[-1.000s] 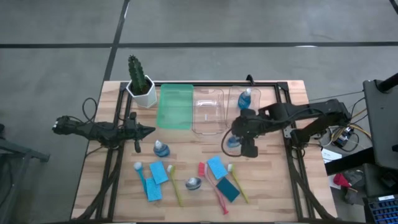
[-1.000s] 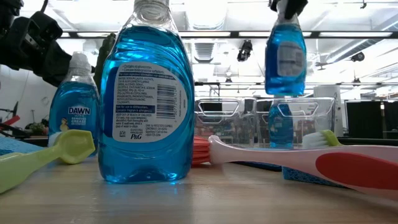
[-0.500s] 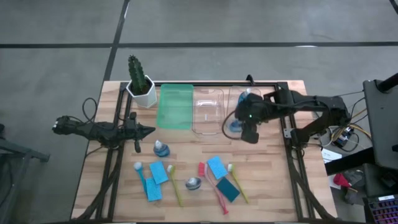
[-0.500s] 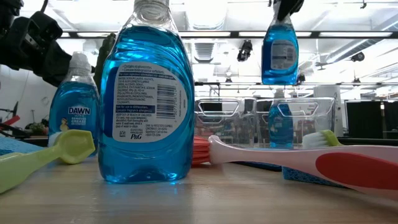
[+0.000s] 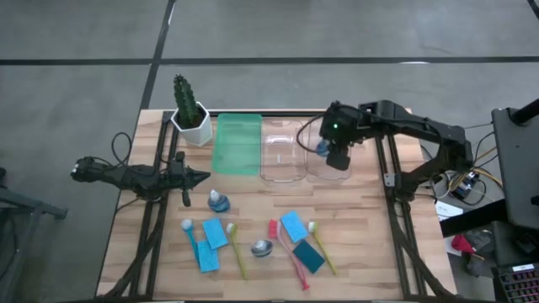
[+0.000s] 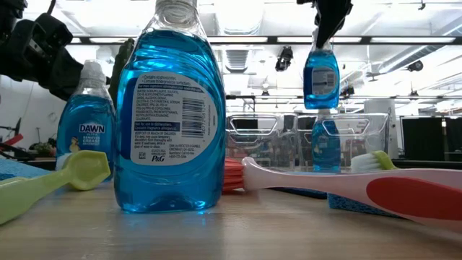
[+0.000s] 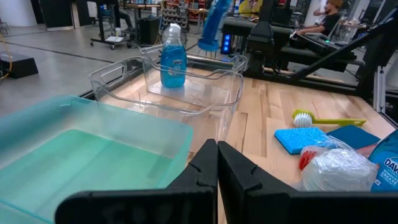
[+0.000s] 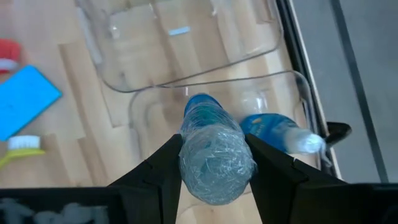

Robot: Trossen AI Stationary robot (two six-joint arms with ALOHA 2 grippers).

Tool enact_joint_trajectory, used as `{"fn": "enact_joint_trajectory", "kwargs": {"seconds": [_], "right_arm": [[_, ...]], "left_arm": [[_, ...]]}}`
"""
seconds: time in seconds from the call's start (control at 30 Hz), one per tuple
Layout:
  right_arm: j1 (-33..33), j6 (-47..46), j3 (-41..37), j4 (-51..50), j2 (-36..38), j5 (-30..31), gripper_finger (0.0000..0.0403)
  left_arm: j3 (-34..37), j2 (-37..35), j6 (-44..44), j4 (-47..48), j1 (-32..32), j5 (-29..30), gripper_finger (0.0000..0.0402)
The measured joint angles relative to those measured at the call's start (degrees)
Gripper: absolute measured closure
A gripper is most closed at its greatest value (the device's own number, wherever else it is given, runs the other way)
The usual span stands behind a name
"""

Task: Pick & Place Kitchen Sink Supplies
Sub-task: Put the blue dishwashing liquid bottle into the right transparent bin

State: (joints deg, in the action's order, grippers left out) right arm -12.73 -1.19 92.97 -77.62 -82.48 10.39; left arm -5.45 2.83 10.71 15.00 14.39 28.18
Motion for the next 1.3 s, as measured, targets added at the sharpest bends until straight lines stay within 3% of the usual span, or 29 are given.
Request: {"fn": "enact_joint_trajectory", "kwargs": {"seconds": [0.4, 0.97, 1.3], "right_arm": [[-8.68, 4.65, -3.86, 2.69, 0.55, -7.22, 0.0255], [-16.10, 5.39, -21.59, 13.60, 10.38, -10.32, 0.0255], [-20.13, 4.07, -28.50, 16.51, 10.08, -13.59, 0.0255]], "left_arm": [[0.02, 0.00, -0.01, 0.00, 0.02, -0.02, 0.0396], [0.00, 0.01, 0.00, 0.00, 0.01, -0.01, 0.0396], [0.00, 0.02, 0.00, 0.00, 0.01, -0.01, 0.0396]]}}
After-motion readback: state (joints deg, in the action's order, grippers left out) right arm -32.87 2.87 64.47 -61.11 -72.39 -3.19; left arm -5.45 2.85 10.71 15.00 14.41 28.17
